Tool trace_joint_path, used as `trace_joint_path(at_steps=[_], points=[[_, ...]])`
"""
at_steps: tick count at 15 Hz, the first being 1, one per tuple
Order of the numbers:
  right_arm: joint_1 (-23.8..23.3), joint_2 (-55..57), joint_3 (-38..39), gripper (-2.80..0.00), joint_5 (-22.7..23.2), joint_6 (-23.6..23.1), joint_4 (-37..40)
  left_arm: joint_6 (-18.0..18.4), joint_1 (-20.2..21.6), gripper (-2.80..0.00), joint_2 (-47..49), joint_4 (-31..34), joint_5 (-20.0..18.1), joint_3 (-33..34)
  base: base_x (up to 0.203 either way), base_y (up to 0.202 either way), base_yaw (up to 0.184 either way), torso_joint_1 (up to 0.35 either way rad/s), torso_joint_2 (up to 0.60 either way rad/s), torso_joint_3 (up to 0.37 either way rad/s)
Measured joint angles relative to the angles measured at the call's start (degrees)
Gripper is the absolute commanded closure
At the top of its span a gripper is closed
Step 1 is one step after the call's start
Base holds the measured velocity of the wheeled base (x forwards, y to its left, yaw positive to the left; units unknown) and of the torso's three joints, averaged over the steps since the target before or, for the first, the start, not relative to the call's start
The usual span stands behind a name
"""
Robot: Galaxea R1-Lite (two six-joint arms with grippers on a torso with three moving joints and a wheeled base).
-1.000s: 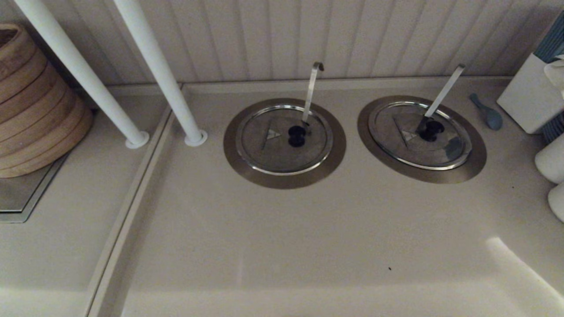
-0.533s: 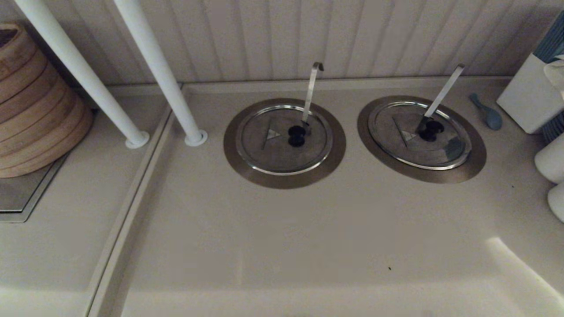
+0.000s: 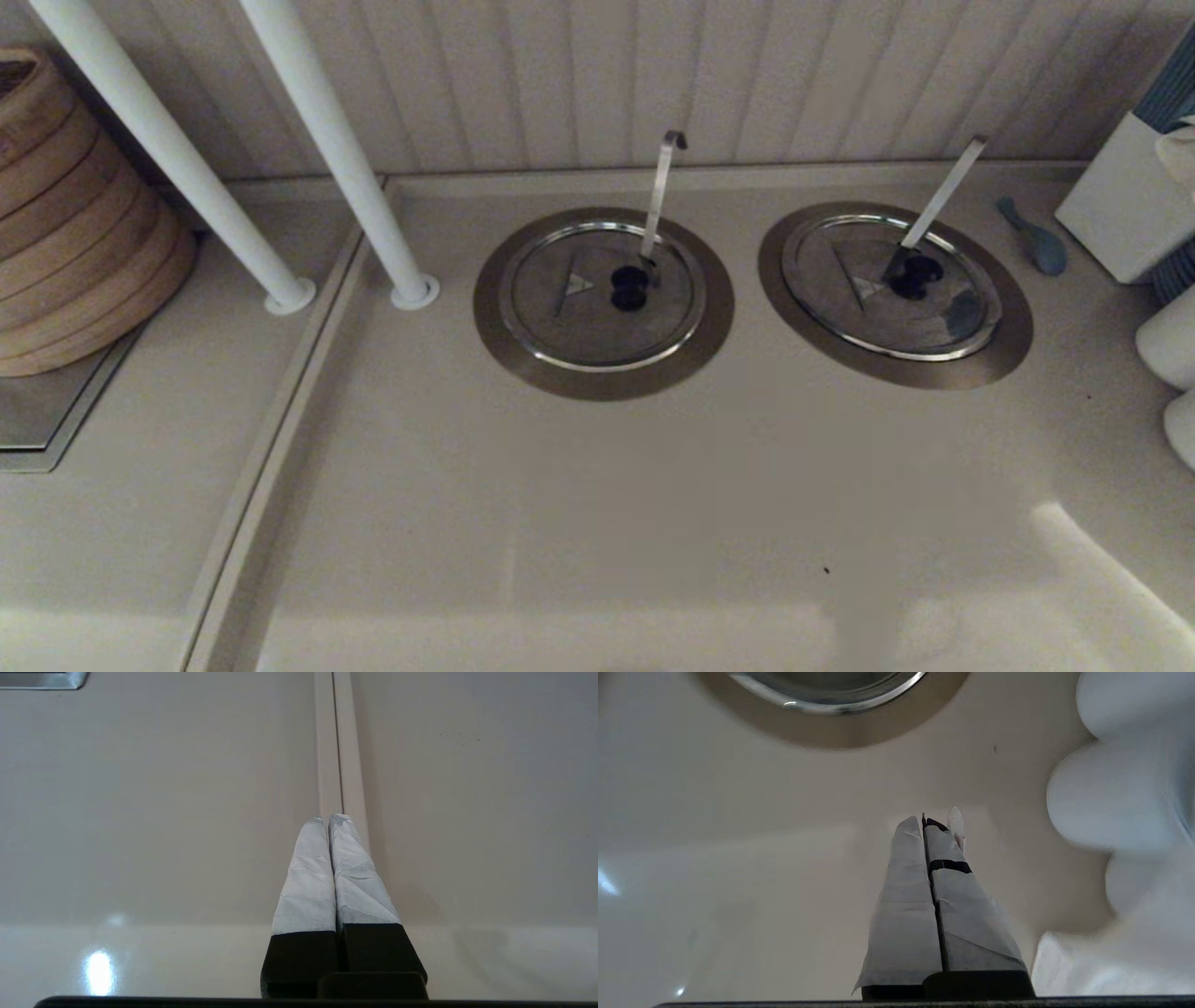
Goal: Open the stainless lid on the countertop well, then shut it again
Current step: Open the lid
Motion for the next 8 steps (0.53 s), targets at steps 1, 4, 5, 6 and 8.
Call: trace_joint_path(at_steps=[1, 4, 5, 6, 8], points=[[1.05, 4.55, -1.9, 0.0, -1.77, 0.28, -0.99, 0.0, 0.0, 0.0, 0.0, 0.0, -0.02, 0.0, 0.0, 0.0, 0.0, 0.0, 0.0, 0.0], [3.13, 13.37, -2.63, 0.0, -3.77, 0.67, -13.42, -0.02, 0.0, 0.0, 0.0, 0.0, 0.0, 0.0, 0.0, 0.0, 0.0, 0.0, 0.0, 0.0], [3.4, 15.36, -1.54, 0.0, -4.16, 0.75, -18.95, 0.0, 0.0, 0.0, 0.0, 0.0, 0.02, 0.0, 0.0, 0.0, 0.0, 0.0, 0.0, 0.0], [3.49, 16.76, -0.37, 0.0, -4.53, 1.01, -23.48, 0.0, 0.0, 0.0, 0.0, 0.0, 0.02, 0.0, 0.0, 0.0, 0.0, 0.0, 0.0, 0.0], [3.36, 18.74, 1.12, 0.0, -4.4, 2.24, -29.68, -0.02, 0.0, 0.0, 0.0, 0.0, -0.04, 0.0, 0.0, 0.0, 0.0, 0.0, 0.0, 0.0]])
